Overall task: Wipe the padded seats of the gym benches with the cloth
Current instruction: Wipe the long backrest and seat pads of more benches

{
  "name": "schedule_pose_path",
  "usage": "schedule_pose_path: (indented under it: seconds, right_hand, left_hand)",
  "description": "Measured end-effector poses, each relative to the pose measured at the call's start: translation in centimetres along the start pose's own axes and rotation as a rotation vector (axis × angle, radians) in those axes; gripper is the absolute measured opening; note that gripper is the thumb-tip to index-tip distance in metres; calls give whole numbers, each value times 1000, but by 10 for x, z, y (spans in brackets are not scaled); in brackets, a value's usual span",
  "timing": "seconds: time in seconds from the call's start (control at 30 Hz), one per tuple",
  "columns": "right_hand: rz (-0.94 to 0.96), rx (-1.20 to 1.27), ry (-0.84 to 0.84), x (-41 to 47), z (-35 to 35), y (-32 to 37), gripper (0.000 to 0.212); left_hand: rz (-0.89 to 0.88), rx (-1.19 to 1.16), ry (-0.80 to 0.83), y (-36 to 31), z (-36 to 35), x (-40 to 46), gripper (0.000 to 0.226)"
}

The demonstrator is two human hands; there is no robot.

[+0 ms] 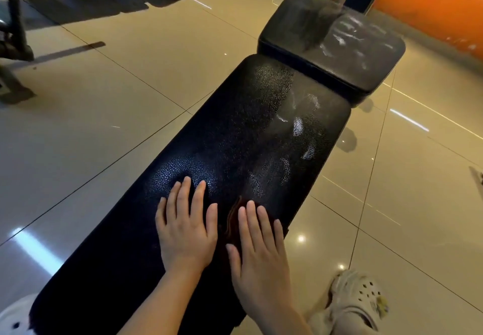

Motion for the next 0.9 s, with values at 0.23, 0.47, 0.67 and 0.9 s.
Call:
schedule_pose_path:
  seconds: [0.23,0.47,0.67,0.9]
  right_hand:
    - [32,-16,20,46,0,-16,73]
    - [-113,-20,28,97,11,-20,73]
    - [-67,50,-16,15,-1,2,63]
    - [-139,-15,-17,84,4,-35,70]
  left_hand:
    - [5,-24,-1,1,0,0,56]
    - [8,6,5,3,-2,0,63]
    - [-8,1,-28,1,-2,-1,55]
    - [5,-16,-38,4,-3,-1,51]
Point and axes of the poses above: each hand's wrist, its own x-axis towards the middle knuckle, its own z-axis out of the back of the hand, y = z × x, the point moved 4 cm from there along x, towards the middle knuckle, and after that the axes turned 11 degrees about -x, right-handed, at the moved point
